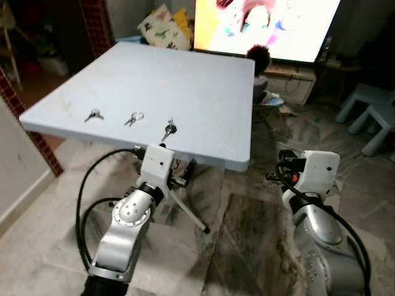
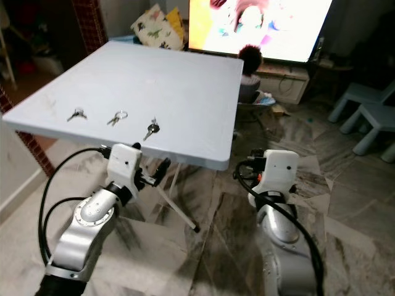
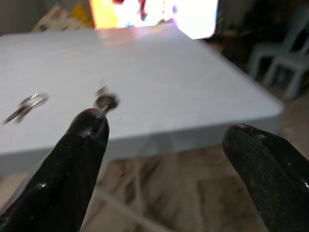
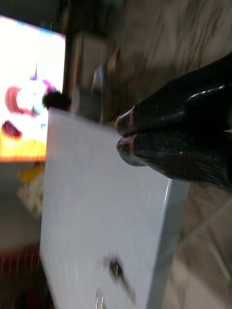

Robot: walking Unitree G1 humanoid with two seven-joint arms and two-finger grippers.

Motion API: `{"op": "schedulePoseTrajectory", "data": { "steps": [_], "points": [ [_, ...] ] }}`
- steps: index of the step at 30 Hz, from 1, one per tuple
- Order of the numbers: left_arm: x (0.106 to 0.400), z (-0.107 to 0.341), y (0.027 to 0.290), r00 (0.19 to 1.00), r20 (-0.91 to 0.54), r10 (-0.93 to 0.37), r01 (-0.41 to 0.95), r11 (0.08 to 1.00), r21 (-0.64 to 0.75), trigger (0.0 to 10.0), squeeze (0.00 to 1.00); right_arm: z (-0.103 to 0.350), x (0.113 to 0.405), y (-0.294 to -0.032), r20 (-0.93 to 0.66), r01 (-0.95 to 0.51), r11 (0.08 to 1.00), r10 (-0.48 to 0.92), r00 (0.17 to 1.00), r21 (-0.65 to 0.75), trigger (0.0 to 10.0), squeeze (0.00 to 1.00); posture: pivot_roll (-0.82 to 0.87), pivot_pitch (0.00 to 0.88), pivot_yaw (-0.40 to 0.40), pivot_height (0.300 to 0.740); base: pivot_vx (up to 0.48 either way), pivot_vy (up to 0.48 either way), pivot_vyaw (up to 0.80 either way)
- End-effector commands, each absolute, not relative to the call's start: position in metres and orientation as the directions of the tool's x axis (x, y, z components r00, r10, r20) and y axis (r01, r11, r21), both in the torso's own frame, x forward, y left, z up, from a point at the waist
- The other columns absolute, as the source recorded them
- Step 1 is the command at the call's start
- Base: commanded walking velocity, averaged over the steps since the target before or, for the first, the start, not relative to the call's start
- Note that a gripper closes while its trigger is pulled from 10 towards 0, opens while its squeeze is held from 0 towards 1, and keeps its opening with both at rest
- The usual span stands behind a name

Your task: Hang keys on a hook

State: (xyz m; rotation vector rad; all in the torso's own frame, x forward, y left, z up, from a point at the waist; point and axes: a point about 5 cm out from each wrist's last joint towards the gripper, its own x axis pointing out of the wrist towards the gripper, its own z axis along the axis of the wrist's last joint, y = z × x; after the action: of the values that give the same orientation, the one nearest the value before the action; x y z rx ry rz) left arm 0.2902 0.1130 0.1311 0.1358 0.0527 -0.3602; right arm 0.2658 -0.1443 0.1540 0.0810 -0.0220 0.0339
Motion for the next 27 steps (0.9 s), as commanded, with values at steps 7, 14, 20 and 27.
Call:
{"op": "schedulePoseTrajectory", "data": {
  "steps": [7,14,20,27],
  "points": [
    [0.291,0.133,0.109,0.936,-0.058,-0.346,0.351,0.928,0.123,10.0,0.0,0.155,0.265,-0.15,0.029,-0.027,0.997,0.025,0.999,0.071,10.0,0.0,0.03,0.0,-0.046,0.74,0.0,0.0,0.0],
    [0.297,0.136,0.118,0.963,-0.052,-0.265,0.269,0.959,0.088,10.0,0.0,0.158,0.266,-0.136,0.045,-0.11,0.991,0.107,0.993,0.07,10.0,0.0,0.03,0.0,-0.047,0.74,0.0,0.0,0.0],
    [0.297,0.135,0.135,0.981,-0.046,-0.19,0.193,0.978,0.083,10.0,0.0,0.158,0.263,-0.129,0.045,-0.164,0.985,0.161,0.986,0.06,10.0,0.0,0.03,0.0,-0.045,0.74,0.0,0.0,0.0],
    [0.292,0.13,0.15,0.99,-0.062,-0.129,0.135,0.985,0.104,10.0,0.0,0.157,0.26,-0.12,0.044,-0.228,0.972,0.226,0.973,0.051,10.0,0.0,0.03,0.0,-0.048,0.74,0.0,0.0,0.0]
  ]
}}
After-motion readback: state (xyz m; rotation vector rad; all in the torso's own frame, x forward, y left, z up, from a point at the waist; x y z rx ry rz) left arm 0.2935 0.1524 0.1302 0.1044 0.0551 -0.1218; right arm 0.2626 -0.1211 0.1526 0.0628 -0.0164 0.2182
